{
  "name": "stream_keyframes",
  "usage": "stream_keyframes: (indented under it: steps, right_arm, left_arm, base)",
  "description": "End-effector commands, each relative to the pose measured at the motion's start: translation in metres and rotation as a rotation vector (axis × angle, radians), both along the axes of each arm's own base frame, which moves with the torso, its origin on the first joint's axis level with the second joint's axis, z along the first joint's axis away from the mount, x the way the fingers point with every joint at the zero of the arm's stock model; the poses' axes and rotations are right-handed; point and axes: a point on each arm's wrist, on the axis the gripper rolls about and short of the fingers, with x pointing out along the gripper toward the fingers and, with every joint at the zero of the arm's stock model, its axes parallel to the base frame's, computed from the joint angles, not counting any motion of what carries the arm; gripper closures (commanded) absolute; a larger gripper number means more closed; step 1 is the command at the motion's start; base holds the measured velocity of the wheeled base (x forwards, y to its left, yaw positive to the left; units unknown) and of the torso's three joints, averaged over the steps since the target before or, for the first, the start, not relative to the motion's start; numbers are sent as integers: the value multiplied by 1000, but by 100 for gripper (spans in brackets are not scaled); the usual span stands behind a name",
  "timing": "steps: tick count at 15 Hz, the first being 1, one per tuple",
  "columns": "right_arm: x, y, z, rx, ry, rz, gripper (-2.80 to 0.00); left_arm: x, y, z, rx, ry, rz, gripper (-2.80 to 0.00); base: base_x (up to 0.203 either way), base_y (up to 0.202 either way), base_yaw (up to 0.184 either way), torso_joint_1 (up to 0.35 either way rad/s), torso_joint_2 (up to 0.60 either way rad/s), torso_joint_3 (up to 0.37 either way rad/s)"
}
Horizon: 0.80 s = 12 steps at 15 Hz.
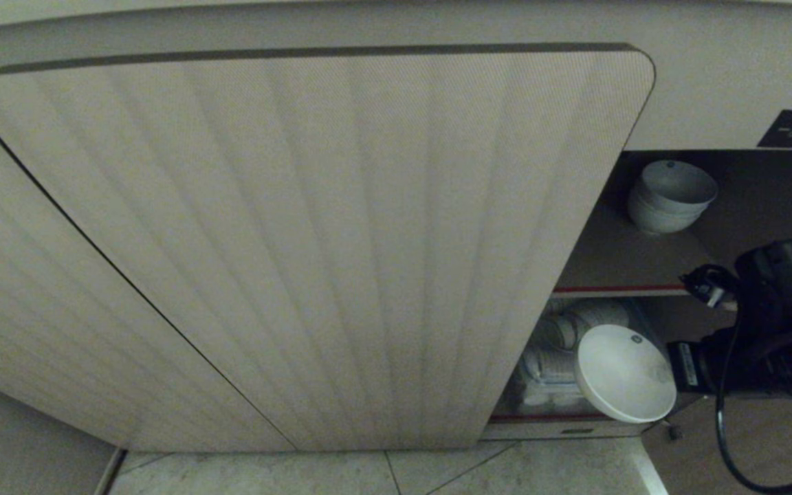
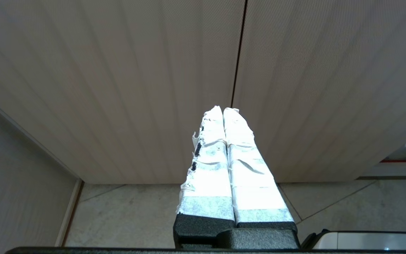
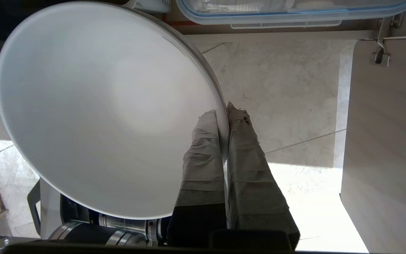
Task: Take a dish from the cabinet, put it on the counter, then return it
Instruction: Place it on the table
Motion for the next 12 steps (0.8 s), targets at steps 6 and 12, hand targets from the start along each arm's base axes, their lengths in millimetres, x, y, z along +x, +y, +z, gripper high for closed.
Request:
stream_keyframes:
  steps: [6, 12]
  right_arm:
    - [-27, 0, 6, -1, 1, 17, 0]
    - [-48, 7, 8, 3, -15, 63, 0]
  left_arm:
    - [0, 0, 0, -1, 1, 0, 0]
    - [0, 0, 0, 0, 0, -1, 0]
  base:
    - [0, 0, 0, 0, 0, 0]
    - [0, 0, 0, 0, 0, 0]
